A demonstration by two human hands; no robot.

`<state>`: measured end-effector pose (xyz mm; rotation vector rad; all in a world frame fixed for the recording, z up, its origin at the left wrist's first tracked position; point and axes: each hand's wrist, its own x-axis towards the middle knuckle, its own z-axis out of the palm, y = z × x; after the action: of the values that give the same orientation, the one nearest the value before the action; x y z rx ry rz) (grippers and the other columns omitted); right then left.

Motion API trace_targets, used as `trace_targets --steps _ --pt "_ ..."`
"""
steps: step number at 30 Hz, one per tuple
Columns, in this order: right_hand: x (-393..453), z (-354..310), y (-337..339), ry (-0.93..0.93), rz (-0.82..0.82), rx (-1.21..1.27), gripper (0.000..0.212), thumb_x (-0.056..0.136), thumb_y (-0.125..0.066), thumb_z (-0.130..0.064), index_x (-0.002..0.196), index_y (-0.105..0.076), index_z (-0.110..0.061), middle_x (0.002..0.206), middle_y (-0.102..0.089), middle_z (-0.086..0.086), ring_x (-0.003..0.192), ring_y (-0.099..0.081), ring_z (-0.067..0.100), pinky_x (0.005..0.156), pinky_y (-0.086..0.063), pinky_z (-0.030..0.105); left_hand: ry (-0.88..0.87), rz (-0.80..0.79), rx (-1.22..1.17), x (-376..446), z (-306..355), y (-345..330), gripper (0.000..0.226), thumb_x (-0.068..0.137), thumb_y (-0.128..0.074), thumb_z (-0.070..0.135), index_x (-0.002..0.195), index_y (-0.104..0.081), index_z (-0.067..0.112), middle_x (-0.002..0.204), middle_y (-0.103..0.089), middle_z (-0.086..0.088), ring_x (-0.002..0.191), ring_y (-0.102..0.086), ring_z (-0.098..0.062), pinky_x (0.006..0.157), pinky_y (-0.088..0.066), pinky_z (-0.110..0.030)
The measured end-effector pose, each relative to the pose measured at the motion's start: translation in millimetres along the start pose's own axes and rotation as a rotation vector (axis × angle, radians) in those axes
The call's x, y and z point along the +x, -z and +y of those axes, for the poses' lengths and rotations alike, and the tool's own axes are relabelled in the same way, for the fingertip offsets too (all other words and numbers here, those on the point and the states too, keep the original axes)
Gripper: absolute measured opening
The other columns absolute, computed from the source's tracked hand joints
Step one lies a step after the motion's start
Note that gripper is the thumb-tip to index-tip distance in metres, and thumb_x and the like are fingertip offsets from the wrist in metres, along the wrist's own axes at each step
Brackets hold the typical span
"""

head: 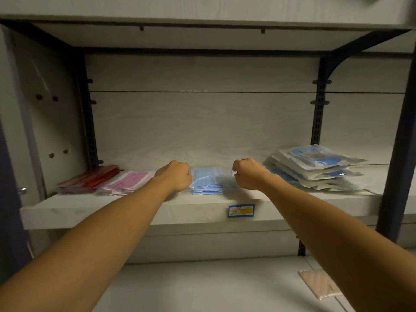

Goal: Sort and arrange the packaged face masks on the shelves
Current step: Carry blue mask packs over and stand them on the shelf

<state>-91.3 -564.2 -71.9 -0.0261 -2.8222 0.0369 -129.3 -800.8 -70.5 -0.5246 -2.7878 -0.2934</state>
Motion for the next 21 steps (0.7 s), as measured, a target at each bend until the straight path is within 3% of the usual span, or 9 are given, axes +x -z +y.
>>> trace_targets --steps 5,8,10,12,15,17,18,19,21 --pt "24 -5 -8 0.025 -0.007 -0.035 0.031 0.094 -0.056 -0.015 0.125 -0.063 -0.012 0.124 -0.063 0.012 0.108 -0.060 0.031 0.081 -0.047 0.033 0.202 -0.116 -0.164 29 -2 -6 0.031 0.095 -0.050 0.025 0.118 -0.061 0.007 0.108 -0.059 -0.013 0.090 -0.059 -0.030 0.072 -0.046 -0.030" --pt "29 -6 -16 0.035 -0.029 -0.071 0.024 0.093 -0.057 -0.022 0.113 -0.070 -0.016 0.111 -0.068 0.007 0.094 -0.060 0.027 0.072 -0.042 0.030 0.282 -0.114 -0.303 48 6 -9 0.029 0.093 -0.055 0.027 0.109 -0.064 0.005 0.104 -0.064 -0.013 0.088 -0.067 -0.031 0.067 -0.050 -0.031" --pt "34 -4 -22 0.052 -0.050 -0.052 0.019 0.091 -0.062 -0.026 0.106 -0.071 -0.019 0.107 -0.070 0.005 0.092 -0.060 0.025 0.074 -0.044 0.030 0.369 -0.132 -0.465 62 12 -13 0.028 0.090 -0.060 0.023 0.105 -0.067 0.000 0.094 -0.068 -0.017 0.074 -0.069 -0.033 0.056 -0.051 -0.032" --pt "39 -1 -25 0.058 -0.053 -0.017 0.015 0.087 -0.066 -0.028 0.100 -0.072 -0.021 0.104 -0.071 0.005 0.089 -0.060 0.025 0.076 -0.048 0.031 0.442 -0.173 -0.576 72 17 -19 0.031 0.088 -0.065 0.018 0.110 -0.066 -0.004 0.086 -0.068 -0.020 0.057 -0.058 -0.029 0.050 -0.045 -0.031" --pt "45 -1 -22 0.082 -0.068 -0.011 0.008 0.082 -0.069 -0.026 0.090 -0.070 -0.026 0.101 -0.071 0.005 0.091 -0.063 0.026 0.077 -0.052 0.032 0.468 -0.216 -0.612 77 29 -18 0.030 0.090 -0.067 0.014 0.113 -0.060 -0.003 0.083 -0.060 -0.020 0.065 -0.055 -0.029 0.066 -0.052 -0.037" --pt "48 0 -19 0.099 -0.091 -0.026 0.007 0.082 -0.070 -0.026 0.089 -0.069 -0.027 0.101 -0.070 0.004 0.089 -0.061 0.025 0.074 -0.049 0.031 0.472 -0.274 -0.621 83 34 -19 0.045 0.093 -0.067 0.015 0.132 -0.052 -0.003 0.117 -0.058 -0.028 0.097 -0.061 -0.035 0.093 -0.053 -0.042" --pt "50 0 -18 0.109 -0.106 -0.034 0.010 0.082 -0.071 -0.026 0.092 -0.071 -0.026 0.099 -0.069 0.003 0.088 -0.060 0.025 0.072 -0.047 0.030 0.489 -0.327 -0.640 84 36 -19 0.052 0.095 -0.066 0.015 0.140 -0.046 -0.003 0.134 -0.051 -0.029 0.104 -0.058 -0.037 0.098 -0.050 -0.044" --pt "52 1 -18 0.114 -0.119 -0.041 0.012 0.082 -0.071 -0.026 0.094 -0.072 -0.025 0.097 -0.067 0.003 0.088 -0.061 0.025 0.071 -0.047 0.030 0.510 -0.359 -0.663 87 36 -20 0.057 0.095 -0.066 0.015 0.144 -0.042 -0.002 0.140 -0.046 -0.030 0.100 -0.056 -0.037 0.098 -0.049 -0.045" --pt "54 1 -17 0.123 -0.131 -0.047 0.011 0.082 -0.071 -0.025 0.093 -0.073 -0.025 0.091 -0.063 0.001 0.087 -0.062 0.025 0.069 -0.047 0.030 0.543 -0.393 -0.705 87 39 -19 0.059 0.093 -0.069 0.014 0.144 -0.043 -0.002 0.126 -0.050 -0.030 0.089 -0.054 -0.036 0.095 -0.050 -0.045"
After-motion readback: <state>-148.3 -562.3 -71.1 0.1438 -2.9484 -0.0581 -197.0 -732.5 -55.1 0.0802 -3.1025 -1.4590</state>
